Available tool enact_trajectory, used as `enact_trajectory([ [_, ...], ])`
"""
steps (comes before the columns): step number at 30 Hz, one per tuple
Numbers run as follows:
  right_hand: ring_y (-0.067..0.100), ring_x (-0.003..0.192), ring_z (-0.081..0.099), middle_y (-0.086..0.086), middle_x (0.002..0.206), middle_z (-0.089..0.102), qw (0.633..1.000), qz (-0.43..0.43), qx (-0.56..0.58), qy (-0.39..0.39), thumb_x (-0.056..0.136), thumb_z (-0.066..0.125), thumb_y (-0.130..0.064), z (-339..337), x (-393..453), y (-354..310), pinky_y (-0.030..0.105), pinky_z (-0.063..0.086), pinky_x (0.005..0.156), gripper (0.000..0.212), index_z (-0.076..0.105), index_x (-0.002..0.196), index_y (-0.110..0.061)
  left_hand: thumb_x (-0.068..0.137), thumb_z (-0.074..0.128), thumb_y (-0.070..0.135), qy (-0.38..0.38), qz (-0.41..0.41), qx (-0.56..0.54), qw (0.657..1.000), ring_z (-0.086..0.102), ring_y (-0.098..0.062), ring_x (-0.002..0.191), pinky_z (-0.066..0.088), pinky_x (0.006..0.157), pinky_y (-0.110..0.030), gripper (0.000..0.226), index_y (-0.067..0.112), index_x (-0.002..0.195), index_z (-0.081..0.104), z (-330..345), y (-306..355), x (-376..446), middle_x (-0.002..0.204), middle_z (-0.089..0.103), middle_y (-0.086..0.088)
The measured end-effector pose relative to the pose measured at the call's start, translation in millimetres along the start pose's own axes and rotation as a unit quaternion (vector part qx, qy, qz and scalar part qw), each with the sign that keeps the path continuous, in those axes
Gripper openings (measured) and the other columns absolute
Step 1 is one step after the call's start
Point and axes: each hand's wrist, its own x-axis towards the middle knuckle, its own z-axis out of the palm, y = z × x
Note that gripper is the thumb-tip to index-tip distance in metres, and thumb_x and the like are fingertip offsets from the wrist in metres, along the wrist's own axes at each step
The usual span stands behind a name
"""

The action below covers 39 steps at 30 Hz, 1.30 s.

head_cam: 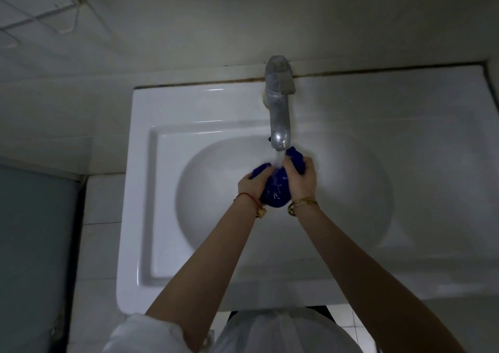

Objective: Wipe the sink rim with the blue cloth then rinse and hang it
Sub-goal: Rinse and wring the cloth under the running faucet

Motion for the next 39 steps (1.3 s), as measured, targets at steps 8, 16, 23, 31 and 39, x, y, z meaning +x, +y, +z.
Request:
enact_trajectory([
  [8,0.016,0.085,0.057,0.004,0.111,0.058,0.996,0.092,0.014,-0.009,0.086,0.065,-0.022,-5.3,6.3,-6.8,0.031,0.049,0.07,0.041,0.05,0.123,-0.019,0.089,0.062,0.005,0.043,0.17,0.024,0.984,0.064,-0.032,0.106,0.054,0.096,-0.048,0.025,0.014,0.111,0.07,7.7,-7.6,-8.0,0.111,0.069,-0.013],
  [16,0.027,0.094,0.061,0.007,0.106,0.062,0.991,0.135,0.005,-0.006,0.088,0.062,-0.02,-0.4,8.0,-12.3,0.044,0.052,0.09,0.018,0.059,0.105,-0.023,0.094,0.059,0.009,0.019,0.262,0.068,0.962,0.059,-0.024,0.115,0.049,0.103,-0.04,0.032,0.018,0.125,0.062,13.0,-1.1,-13.3,0.126,0.064,-0.006],
  [23,0.018,0.077,0.059,0.003,0.087,0.064,0.989,0.032,-0.133,0.062,0.092,0.05,-0.047,19.8,0.0,-6.6,0.027,0.046,0.069,0.031,0.061,0.086,-0.018,0.091,0.066,0.026,0.124,0.354,0.216,0.901,0.054,0.004,0.07,0.039,0.06,0.003,0.008,0.018,0.093,0.066,20.1,-6.6,-6.0,0.08,0.062,0.011],
  [31,0.012,0.051,0.054,0.003,0.058,0.06,0.984,-0.032,-0.151,0.088,0.08,0.067,-0.035,34.6,1.6,-12.0,0.019,0.042,0.045,0.03,0.057,0.059,-0.016,0.092,0.061,0.032,0.163,0.33,0.215,0.905,0.043,-0.002,0.046,0.037,0.046,-0.008,0.035,0.015,0.063,0.051,21.1,0.3,5.2,0.056,0.049,0.006],
  [39,0.008,0.046,0.038,-0.006,0.047,0.038,0.985,-0.053,-0.137,0.09,0.084,0.053,-0.012,26.4,4.4,-3.6,0.024,0.033,0.049,0.041,0.035,0.049,-0.022,0.091,0.055,0.017,0.151,0.3,0.278,0.9,0.035,-0.005,0.042,0.033,0.044,-0.017,0.042,0.015,0.052,0.039,20.7,4.4,5.6,0.048,0.039,0.004],
])
